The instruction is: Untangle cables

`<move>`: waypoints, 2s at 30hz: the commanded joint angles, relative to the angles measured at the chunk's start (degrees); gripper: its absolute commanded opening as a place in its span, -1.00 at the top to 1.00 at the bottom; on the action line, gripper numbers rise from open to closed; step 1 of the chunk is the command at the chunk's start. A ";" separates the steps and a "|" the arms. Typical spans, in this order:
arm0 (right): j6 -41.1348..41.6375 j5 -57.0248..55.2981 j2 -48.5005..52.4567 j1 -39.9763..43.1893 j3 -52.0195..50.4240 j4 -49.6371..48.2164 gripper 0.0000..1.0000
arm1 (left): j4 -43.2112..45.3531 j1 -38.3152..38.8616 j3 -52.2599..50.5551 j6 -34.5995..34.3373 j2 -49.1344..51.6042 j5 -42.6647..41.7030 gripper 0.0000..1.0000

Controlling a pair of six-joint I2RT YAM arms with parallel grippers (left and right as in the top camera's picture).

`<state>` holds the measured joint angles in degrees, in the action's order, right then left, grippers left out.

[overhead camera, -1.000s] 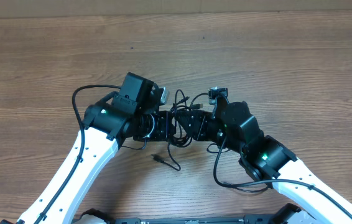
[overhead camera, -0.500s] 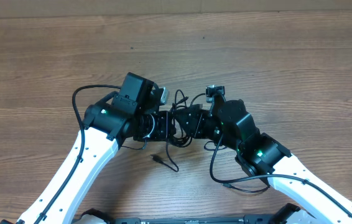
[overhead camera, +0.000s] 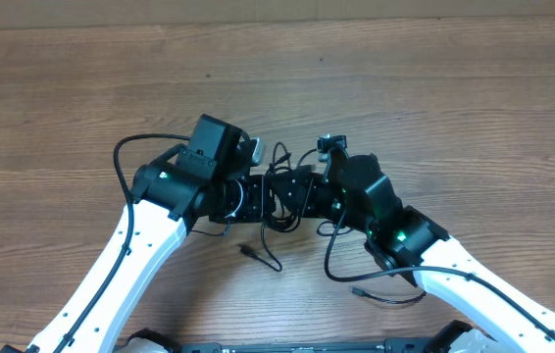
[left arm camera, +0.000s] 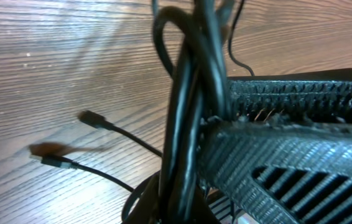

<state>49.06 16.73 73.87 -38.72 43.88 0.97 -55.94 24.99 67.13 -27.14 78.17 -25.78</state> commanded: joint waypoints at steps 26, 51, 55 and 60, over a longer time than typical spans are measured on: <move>-0.09 20.35 -11.63 22.88 1.09 -0.70 0.92 | -0.85 0.13 0.46 4.44 -0.28 6.71 0.92; -10.58 20.06 -15.28 43.67 1.09 29.14 -0.24 | 0.09 0.15 0.46 24.57 -0.28 -9.62 0.91; -11.78 32.89 -15.26 42.49 1.09 29.16 -0.01 | 1.27 0.15 0.46 22.27 -0.28 -9.64 0.91; -11.87 37.79 -15.26 36.30 1.09 29.16 0.06 | 3.13 0.17 0.46 19.76 -0.28 -9.66 0.92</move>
<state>38.68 47.75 59.00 0.80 44.34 30.41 -53.54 25.02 67.09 -6.07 78.76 -33.36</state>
